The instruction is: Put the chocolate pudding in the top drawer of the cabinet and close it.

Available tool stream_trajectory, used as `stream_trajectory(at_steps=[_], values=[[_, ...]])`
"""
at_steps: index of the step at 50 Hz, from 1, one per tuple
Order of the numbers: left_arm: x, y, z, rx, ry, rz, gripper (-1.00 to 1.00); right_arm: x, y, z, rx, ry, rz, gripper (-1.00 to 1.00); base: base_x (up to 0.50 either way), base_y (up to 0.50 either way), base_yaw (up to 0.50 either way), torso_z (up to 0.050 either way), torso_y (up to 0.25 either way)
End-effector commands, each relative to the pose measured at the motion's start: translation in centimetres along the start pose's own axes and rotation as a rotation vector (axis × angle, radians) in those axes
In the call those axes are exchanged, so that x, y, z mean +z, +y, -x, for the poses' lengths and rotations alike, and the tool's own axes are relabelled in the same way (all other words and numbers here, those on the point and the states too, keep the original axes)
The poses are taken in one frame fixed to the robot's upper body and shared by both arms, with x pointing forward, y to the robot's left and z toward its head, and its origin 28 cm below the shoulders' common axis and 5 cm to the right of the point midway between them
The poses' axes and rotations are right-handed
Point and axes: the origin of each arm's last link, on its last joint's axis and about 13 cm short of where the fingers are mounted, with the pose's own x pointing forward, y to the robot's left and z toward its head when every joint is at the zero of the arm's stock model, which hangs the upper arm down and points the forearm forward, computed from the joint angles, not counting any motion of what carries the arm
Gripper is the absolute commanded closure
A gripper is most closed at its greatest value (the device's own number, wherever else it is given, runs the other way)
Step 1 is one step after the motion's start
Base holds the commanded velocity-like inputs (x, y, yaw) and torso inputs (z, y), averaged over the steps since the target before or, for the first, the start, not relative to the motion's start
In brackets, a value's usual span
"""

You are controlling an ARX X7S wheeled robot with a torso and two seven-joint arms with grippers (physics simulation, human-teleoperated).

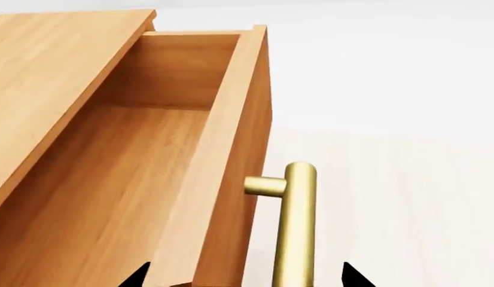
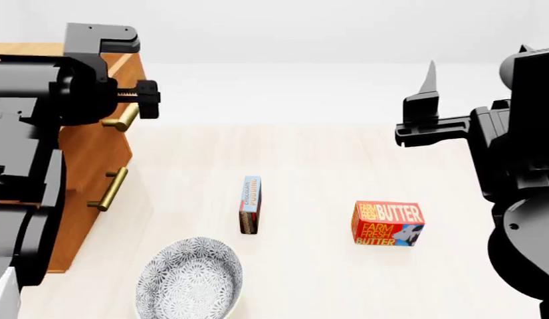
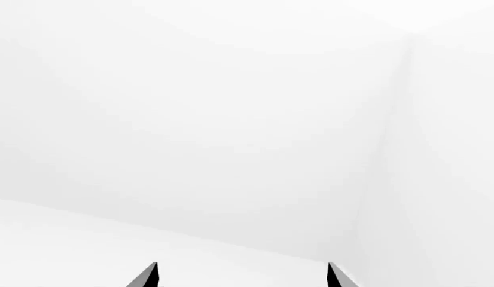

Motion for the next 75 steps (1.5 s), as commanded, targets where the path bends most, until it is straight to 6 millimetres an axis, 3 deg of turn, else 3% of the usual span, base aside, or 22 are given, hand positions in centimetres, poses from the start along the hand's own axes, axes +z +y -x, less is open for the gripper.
stream_trajectory(at_steps=[1, 24, 54, 75], values=[[-1.7, -1.2, -0.5, -0.102, 0.041, 0.027, -1.00, 0.0, 0.1, -0.1, 0.001, 0.000, 0.001, -1.00, 0.00, 0.00, 0.00, 0.000, 0.000], [-2.3, -4.1, 1.0, -0.242, 0.026, -0.041, -1.00, -0.2, 0.2, -0.1, 0.002, 0.001, 0.001, -1.00, 0.00, 0.00, 0.00, 0.000, 0.000], [-3.9, -9.3, 3.2, -0.406, 0.016, -0.182, -1.00, -0.6, -0.2, 0.1, -0.008, 0.001, -0.010, -1.00, 0.00, 0.00, 0.00, 0.000, 0.001], [-3.0, -12.1, 6.1, -0.531, -0.031, -0.201, -1.00, -0.8, -0.5, 0.3, -0.016, 0.003, -0.016, -1.00, 0.00, 0.00, 0.00, 0.000, 0.003]])
